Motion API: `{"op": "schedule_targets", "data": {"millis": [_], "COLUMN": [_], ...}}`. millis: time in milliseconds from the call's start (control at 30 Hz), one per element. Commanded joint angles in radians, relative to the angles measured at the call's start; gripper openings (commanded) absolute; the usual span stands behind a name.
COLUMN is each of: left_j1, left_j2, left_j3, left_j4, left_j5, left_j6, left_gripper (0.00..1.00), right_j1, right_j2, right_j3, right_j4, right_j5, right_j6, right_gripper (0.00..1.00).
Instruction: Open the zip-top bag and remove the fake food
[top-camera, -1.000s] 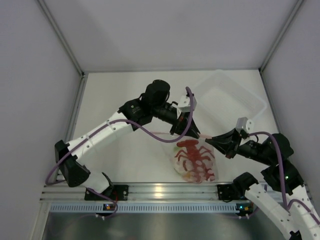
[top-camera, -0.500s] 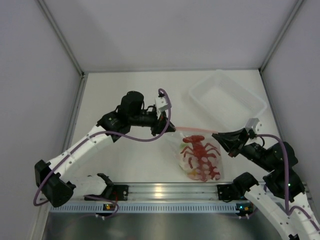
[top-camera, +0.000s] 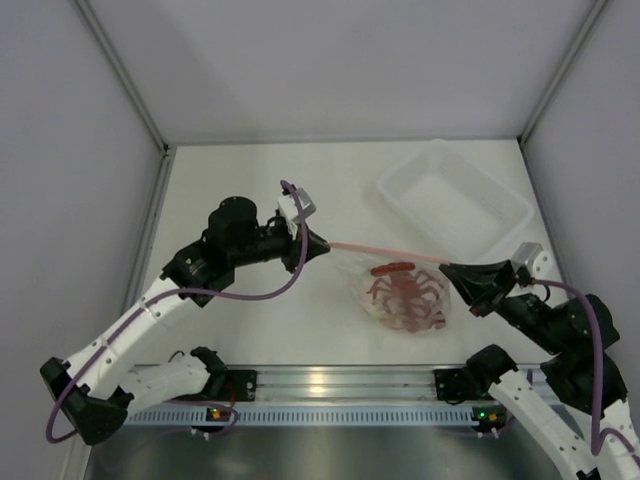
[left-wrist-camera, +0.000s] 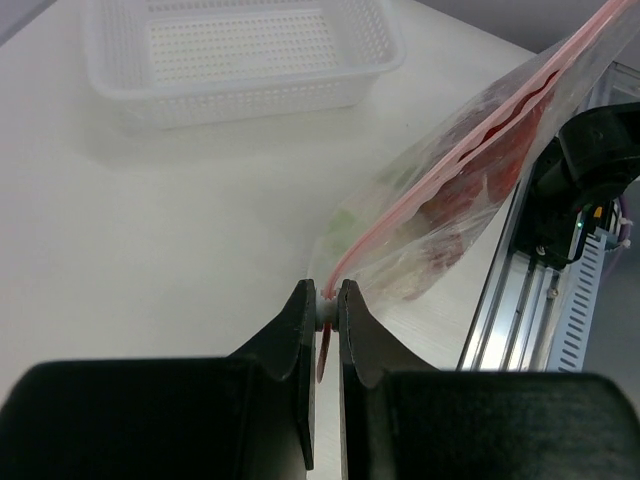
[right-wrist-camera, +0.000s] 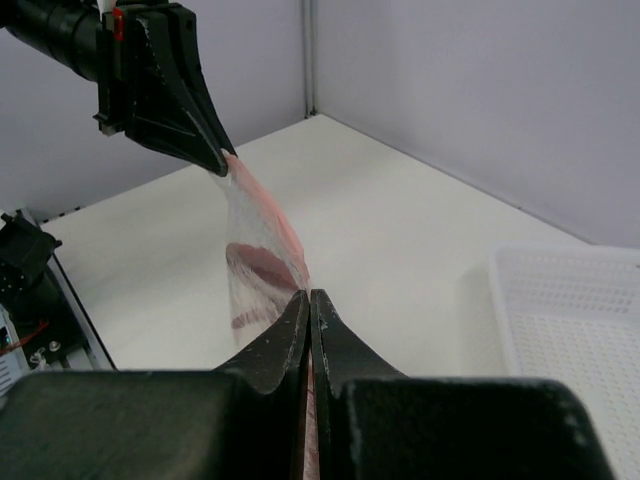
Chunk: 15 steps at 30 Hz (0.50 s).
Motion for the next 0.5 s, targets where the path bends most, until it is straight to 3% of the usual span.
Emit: {"op": "schedule_targets", "data": {"millis": [0,300,400,467], "left_j1": [0.024,0.025,0.025,0.024], "left_j2": [-0.047,-0.14,-0.159,-0.156], "left_j3": [-0.017,-0.01,-0.013,-0.014], "left_j4": [-0.019,-0.121,-0.125,-0.122], "left_j5": [-0.08,-0.108,-0.039,0.114], "left_j6": [-0.004,0.014,0.007,0.002], "left_gripper": [0.0,0.0,0.0,0.0], "right_j1": [-0.01,-0.011,-0.011,-0.01], "right_j2": [-0.028,-0.023,-0.017,-0.012], "right_j3": [0.078,0.076,0.062,0.039], "right_j4": [0.053,0.067,0.087,0.142], "right_j5": [0.047,0.044,0.003,-0.101], "right_j6": [-0.034,-0.031,-0.026,-0.011], "right_gripper": [0.0,0.0,0.0,0.0]}}
